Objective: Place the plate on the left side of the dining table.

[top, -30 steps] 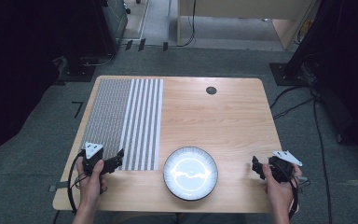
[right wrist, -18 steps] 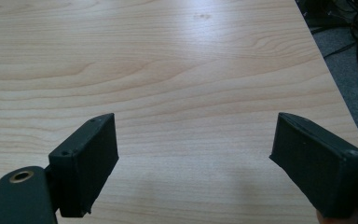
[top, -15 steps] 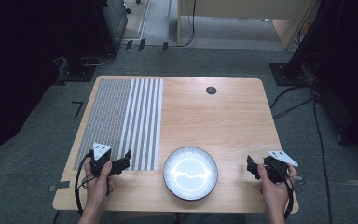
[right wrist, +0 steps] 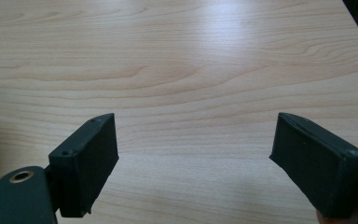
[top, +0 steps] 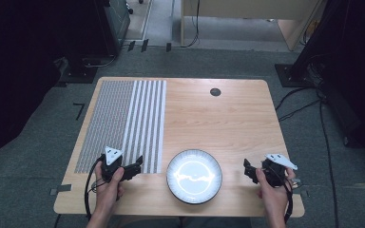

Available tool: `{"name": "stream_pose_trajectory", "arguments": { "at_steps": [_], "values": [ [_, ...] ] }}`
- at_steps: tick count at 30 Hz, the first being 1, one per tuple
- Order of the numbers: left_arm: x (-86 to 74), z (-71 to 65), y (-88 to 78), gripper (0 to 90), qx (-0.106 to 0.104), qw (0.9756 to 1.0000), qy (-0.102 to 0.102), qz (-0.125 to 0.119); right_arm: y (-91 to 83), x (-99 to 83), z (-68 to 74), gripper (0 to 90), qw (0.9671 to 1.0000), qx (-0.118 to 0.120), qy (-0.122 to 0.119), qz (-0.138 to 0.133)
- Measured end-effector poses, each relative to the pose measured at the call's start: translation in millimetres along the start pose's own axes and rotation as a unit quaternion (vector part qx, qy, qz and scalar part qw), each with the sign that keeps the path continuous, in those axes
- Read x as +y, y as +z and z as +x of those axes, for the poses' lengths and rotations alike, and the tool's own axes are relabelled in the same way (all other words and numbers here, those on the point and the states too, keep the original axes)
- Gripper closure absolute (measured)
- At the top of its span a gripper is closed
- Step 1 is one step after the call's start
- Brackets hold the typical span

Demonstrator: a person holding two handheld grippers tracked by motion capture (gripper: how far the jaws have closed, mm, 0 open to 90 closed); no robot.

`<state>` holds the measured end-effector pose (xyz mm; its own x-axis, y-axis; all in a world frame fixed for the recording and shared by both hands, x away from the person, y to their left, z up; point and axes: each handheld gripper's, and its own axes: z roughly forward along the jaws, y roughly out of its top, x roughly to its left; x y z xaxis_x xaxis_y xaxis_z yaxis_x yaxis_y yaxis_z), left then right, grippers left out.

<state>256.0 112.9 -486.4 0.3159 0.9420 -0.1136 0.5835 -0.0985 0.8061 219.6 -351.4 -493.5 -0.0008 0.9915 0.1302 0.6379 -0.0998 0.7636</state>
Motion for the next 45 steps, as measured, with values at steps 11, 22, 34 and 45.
{"name": "stream_pose_trajectory", "arguments": {
  "at_steps": [11, 22, 34, 45],
  "values": [
    [-2.9, -20.3, 2.6, 16.8, -0.032, 0.9994, 0.009, 0.002, -0.6, 0.0, 15.4, 14.4, 0.9997, 0.023, -0.005, -0.002],
    [-8.4, -41.4, 6.8, 17.0, -0.064, 0.9976, 0.019, 0.017, -1.2, 2.5, 35.4, 17.7, 0.999, 0.044, 0.004, -0.012],
    [-14.3, -60.2, 7.6, 23.5, -0.09, 0.995, 0.032, 0.028, -5.2, -1.6, 54.7, 47.8, 0.9952, 0.093, -0.011, -0.027],
    [-18.9, -66.0, 9.7, 44.9, -0.102, 0.9934, 0.028, 0.045, -3.7, -6.2, 64.6, 63.5, 0.9897, 0.143, 0.005, -0.011]
  ]
}}
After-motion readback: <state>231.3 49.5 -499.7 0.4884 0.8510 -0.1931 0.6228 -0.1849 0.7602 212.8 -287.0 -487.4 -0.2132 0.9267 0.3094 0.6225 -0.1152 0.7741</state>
